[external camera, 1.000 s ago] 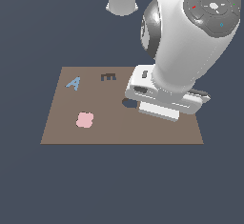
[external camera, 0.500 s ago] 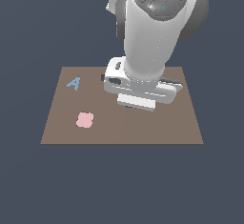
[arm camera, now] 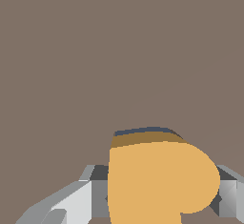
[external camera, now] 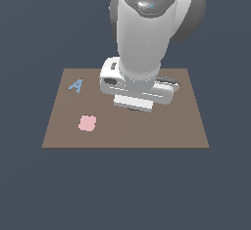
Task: Insert a designated object into the corresponding slot on a board.
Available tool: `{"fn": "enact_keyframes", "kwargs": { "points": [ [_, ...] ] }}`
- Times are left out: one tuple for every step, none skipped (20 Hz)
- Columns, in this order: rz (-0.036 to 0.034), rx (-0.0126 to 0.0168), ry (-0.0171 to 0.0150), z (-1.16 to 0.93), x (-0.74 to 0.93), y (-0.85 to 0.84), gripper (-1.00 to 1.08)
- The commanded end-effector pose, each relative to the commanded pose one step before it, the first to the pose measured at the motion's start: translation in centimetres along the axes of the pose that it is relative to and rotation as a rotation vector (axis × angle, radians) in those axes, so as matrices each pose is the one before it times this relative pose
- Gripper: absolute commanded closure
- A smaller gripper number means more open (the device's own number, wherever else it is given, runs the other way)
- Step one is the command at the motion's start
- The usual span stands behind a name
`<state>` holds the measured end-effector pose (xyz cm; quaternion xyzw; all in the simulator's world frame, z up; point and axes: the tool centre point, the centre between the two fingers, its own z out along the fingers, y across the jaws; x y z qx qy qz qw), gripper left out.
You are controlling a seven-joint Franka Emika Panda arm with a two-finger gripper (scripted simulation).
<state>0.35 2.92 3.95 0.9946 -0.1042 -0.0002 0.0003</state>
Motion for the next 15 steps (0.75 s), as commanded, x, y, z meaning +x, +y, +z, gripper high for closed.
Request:
{"fn": "enact_keyframes", "kwargs": {
  "points": [
    [-0.00168,0.00021,-0.00038,0.295,0.002,-0.002,1.08],
    [-0.00067,0.00008,-0.00016,0.254,0.016,0.046,1.08],
    [-0.00067,0.00009,-0.00016,0.198,0.009,0.026,1.08],
    [-0.00067,0.00009,-0.00016,0.122,0.001,0.000,1.08],
    [0.00000,0.00000,0.00000,0.038,0.004,0.013,1.08],
    [0.00000,0.00000,0.00000,0.000,0.000,0.000,-0.92],
    [0.00000,0.00000,0.00000,0.000,0.000,0.000,-0.92],
    [0.00000,0.00000,0.00000,0.000,0.000,0.000,-0.92],
    [0.00000,0.00000,0.00000,0.000,0.000,0.000,-0.92],
    [0.00000,0.00000,0.00000,0.000,0.000,0.000,-0.92],
    [0.00000,0.00000,0.00000,0.000,0.000,0.000,-0.92],
    [0.00000,0.00000,0.00000,0.000,0.000,0.000,-0.92],
    [0.00000,0.00000,0.00000,0.000,0.000,0.000,-0.92],
    [0.00000,0.00000,0.00000,0.000,0.000,0.000,-0.92],
    [0.00000,0.00000,0.00000,0.000,0.000,0.000,-0.92]
  ]
}}
